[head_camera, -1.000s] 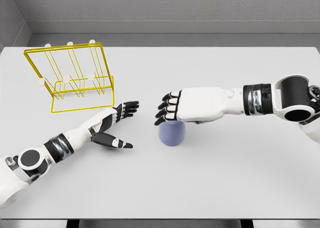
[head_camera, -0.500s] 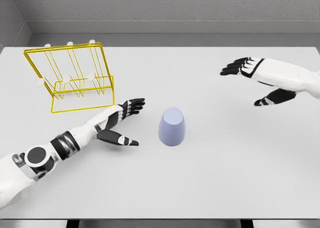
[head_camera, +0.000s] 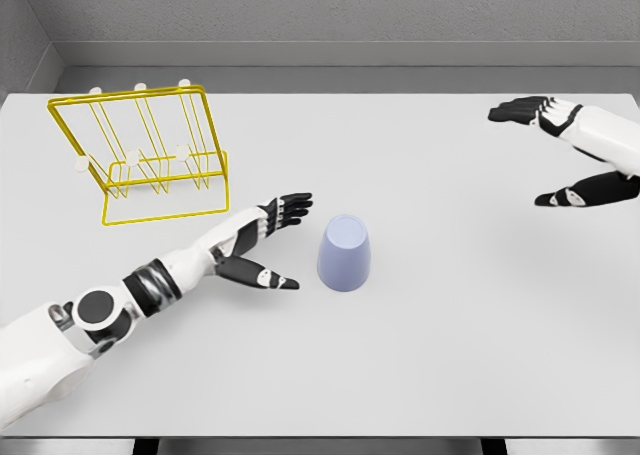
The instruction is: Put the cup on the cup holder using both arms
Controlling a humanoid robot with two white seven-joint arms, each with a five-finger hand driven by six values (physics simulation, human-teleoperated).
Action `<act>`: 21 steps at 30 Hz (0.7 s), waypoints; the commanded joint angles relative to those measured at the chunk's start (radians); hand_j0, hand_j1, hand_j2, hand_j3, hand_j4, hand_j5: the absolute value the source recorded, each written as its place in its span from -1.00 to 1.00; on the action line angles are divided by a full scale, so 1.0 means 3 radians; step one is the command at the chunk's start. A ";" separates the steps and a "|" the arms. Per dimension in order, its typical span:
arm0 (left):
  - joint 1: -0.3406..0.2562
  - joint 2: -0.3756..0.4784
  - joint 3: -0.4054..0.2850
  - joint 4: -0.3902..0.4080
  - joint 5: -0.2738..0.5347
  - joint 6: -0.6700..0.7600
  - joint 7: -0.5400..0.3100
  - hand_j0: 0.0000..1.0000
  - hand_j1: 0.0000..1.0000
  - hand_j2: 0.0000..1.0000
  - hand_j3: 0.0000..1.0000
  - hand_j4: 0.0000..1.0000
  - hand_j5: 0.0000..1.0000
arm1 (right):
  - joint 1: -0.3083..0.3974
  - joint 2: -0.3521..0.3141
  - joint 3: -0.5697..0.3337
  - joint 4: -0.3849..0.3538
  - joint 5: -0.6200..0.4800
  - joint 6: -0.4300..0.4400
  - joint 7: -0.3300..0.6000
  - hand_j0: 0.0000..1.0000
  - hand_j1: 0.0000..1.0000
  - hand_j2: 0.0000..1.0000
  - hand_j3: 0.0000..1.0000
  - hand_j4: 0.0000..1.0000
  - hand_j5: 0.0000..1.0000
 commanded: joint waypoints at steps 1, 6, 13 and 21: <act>-0.0005 -0.0037 -0.0023 0.0001 0.0008 0.0003 0.0000 1.00 1.00 1.00 1.00 1.00 1.00 | 0.0000 0.0050 -0.0057 0.0048 -0.0020 0.0010 -0.0002 1.00 1.00 1.00 1.00 1.00 1.00; -0.0041 -0.0119 -0.0028 -0.0004 0.0003 0.0090 0.0000 1.00 1.00 1.00 1.00 1.00 1.00 | 0.0005 0.0055 -0.0052 0.0135 -0.0020 0.0010 -0.0002 1.00 1.00 1.00 1.00 1.00 1.00; -0.0046 -0.0190 -0.0048 0.0001 0.0003 0.0095 0.0000 1.00 1.00 1.00 1.00 1.00 1.00 | 0.0005 0.0080 -0.0052 0.0120 -0.0015 0.0010 -0.0002 1.00 1.00 1.00 1.00 1.00 1.00; -0.0072 -0.0267 -0.0048 0.0001 0.0003 0.0171 0.0005 1.00 1.00 1.00 1.00 1.00 1.00 | 0.0005 0.0080 -0.0057 0.0120 -0.0015 0.0010 -0.0002 1.00 1.00 1.00 1.00 1.00 1.00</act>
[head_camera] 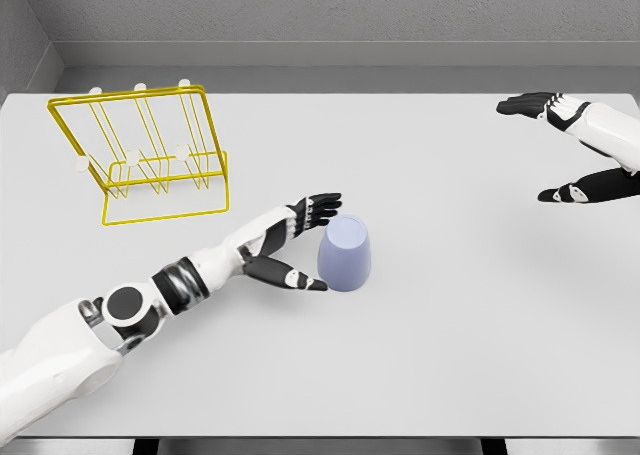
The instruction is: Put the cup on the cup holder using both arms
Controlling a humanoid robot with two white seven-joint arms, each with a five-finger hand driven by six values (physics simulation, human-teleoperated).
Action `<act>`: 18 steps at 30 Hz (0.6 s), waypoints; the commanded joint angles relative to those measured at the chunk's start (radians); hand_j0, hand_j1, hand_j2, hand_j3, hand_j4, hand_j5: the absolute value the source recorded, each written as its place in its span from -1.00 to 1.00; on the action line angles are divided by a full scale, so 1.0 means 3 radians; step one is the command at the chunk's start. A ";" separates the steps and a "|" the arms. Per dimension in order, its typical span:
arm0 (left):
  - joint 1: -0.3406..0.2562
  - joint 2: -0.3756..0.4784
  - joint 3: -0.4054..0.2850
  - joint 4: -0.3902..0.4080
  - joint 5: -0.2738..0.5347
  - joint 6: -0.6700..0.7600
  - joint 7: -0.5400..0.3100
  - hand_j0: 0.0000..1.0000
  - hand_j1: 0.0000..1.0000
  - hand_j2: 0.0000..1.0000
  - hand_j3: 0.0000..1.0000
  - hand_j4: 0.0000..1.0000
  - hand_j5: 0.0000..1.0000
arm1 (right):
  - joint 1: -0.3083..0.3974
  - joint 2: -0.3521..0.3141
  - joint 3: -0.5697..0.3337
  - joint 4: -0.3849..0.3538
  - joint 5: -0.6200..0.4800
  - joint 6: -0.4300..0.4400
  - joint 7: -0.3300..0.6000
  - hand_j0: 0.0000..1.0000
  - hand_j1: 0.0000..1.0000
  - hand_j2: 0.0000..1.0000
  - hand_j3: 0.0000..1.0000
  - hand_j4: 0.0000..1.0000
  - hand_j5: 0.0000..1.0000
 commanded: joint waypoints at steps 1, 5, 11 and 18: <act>-0.0010 -0.0044 0.0001 -0.0002 0.0004 0.0099 0.0003 1.00 1.00 1.00 1.00 1.00 1.00 | -0.0005 -0.0003 -0.0001 -0.0001 -0.0026 0.0010 -0.0002 1.00 1.00 1.00 1.00 1.00 1.00; -0.0021 -0.0101 0.0001 -0.0002 -0.0001 0.0114 0.0003 1.00 1.00 1.00 1.00 1.00 1.00 | -0.0005 -0.0003 -0.0001 0.0005 -0.0026 0.0010 -0.0002 1.00 1.00 1.00 1.00 1.00 1.00; -0.0031 -0.0172 -0.0004 0.0024 -0.0006 0.0119 0.0003 1.00 1.00 1.00 1.00 1.00 1.00 | -0.0005 -0.0003 -0.0001 -0.0001 -0.0026 0.0010 -0.0002 1.00 1.00 1.00 1.00 1.00 1.00; -0.0061 -0.0228 -0.0004 0.0024 -0.0006 0.0237 0.0003 1.00 1.00 1.00 1.00 1.00 1.00 | -0.0005 -0.0003 -0.0001 0.0005 -0.0026 0.0010 -0.0002 1.00 1.00 1.00 1.00 1.00 1.00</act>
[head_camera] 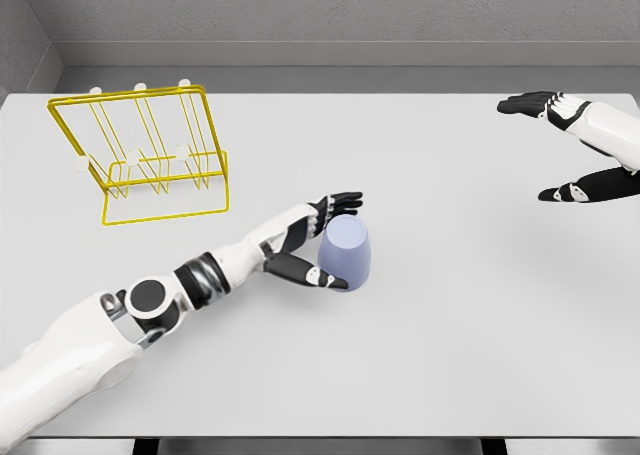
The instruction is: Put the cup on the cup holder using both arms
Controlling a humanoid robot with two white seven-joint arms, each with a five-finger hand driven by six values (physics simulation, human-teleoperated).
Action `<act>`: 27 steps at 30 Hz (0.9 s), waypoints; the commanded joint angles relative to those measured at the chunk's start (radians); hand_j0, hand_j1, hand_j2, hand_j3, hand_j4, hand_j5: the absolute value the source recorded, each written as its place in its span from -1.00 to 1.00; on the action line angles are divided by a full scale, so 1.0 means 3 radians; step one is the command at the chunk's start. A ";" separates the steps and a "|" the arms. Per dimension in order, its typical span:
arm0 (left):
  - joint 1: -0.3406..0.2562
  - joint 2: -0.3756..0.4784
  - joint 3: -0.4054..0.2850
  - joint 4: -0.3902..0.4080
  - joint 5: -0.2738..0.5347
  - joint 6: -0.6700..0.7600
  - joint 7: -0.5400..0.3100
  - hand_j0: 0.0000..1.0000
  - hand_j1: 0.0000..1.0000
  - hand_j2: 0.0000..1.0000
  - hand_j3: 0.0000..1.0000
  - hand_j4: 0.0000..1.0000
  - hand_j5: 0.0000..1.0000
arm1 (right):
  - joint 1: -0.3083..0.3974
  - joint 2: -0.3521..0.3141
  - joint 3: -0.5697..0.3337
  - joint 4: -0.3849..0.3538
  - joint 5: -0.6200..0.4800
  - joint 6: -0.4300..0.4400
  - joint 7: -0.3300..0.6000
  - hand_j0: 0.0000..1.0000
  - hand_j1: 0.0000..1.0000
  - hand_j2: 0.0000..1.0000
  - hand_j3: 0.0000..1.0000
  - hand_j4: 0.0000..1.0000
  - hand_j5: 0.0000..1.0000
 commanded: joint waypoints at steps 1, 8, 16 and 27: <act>0.0000 -0.0015 -0.0009 0.0011 0.0008 0.0024 0.0000 1.00 1.00 1.00 1.00 1.00 1.00 | 0.0000 -0.0003 0.0000 -0.0001 -0.0026 0.0010 -0.0002 1.00 1.00 1.00 1.00 1.00 1.00; 0.0000 -0.0015 -0.0035 0.0073 0.0008 0.0024 0.0000 1.00 1.00 1.00 1.00 1.00 1.00 | 0.0000 -0.0003 0.0000 -0.0006 -0.0026 0.0010 -0.0002 1.00 1.00 1.00 1.00 1.00 1.00; 0.0000 -0.0015 -0.0035 0.0119 0.0008 0.0024 0.0000 1.00 1.00 1.00 1.00 1.00 1.00 | 0.0000 -0.0003 0.0000 0.0004 -0.0026 0.0010 -0.0002 1.00 1.00 1.00 1.00 1.00 1.00; 0.0005 -0.0056 -0.0035 0.0124 0.0018 0.0055 0.0005 0.74 0.74 0.74 0.74 0.74 0.74 | 0.0000 -0.0003 0.0000 -0.0001 -0.0026 0.0010 -0.0002 1.00 1.00 1.00 1.00 1.00 1.00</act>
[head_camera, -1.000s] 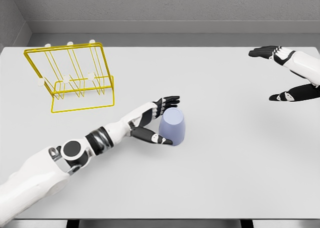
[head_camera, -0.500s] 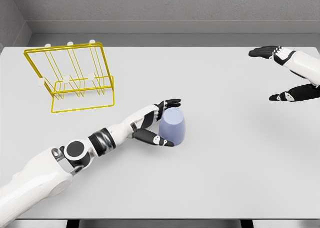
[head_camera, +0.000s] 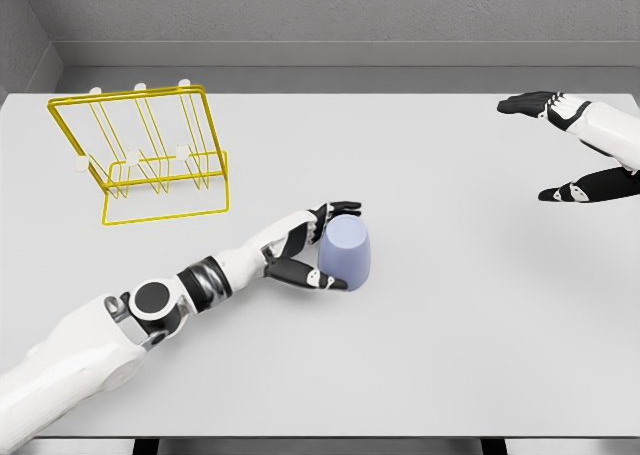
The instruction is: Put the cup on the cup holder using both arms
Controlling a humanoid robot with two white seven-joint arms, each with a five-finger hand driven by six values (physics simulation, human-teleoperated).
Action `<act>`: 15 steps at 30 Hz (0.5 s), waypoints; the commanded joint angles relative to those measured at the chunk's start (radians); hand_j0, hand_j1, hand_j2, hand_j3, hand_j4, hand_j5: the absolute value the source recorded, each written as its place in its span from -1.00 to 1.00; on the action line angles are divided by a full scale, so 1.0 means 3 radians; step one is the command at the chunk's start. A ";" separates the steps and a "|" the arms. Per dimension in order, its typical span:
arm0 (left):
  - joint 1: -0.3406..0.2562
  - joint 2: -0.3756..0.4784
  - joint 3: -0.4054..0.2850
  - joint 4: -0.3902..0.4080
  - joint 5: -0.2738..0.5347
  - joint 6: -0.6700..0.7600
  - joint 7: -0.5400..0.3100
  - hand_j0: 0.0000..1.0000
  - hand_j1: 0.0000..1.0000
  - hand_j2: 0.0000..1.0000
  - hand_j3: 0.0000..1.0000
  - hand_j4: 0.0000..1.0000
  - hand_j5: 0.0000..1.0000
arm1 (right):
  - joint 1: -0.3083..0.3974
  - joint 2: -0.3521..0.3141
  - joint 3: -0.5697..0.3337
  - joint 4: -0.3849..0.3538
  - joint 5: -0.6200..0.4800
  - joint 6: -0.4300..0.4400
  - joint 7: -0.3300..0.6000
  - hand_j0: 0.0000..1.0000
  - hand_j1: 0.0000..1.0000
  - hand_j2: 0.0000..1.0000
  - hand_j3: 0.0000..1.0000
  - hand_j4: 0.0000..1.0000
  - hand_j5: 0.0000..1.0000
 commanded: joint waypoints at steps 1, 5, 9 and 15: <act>0.0000 -0.0032 0.0002 0.0027 0.0009 0.0004 0.0000 0.70 0.70 0.70 0.70 0.70 0.70 | 0.0000 -0.0003 0.0000 -0.0002 -0.0026 0.0010 -0.0002 1.00 1.00 1.00 1.00 1.00 1.00; 0.0005 -0.0037 0.0002 0.0063 0.0004 -0.0001 0.0000 0.50 0.50 0.50 0.50 0.50 0.50 | 0.0000 -0.0003 0.0000 -0.0007 -0.0026 0.0010 -0.0002 1.00 1.00 1.00 1.00 1.00 1.00; 0.0005 -0.0037 0.0007 0.0088 0.0009 -0.0017 0.0000 0.39 0.39 0.39 0.39 0.39 0.39 | 0.0000 -0.0003 0.0000 -0.0007 -0.0026 0.0010 -0.0002 1.00 1.00 1.00 1.00 1.00 1.00; -0.0005 -0.0037 0.0012 0.0088 0.0015 -0.0027 0.0005 0.35 0.35 0.35 0.35 0.35 0.35 | 0.0005 -0.0003 0.0000 -0.0002 -0.0026 0.0010 -0.0002 1.00 1.00 1.00 1.00 1.00 1.00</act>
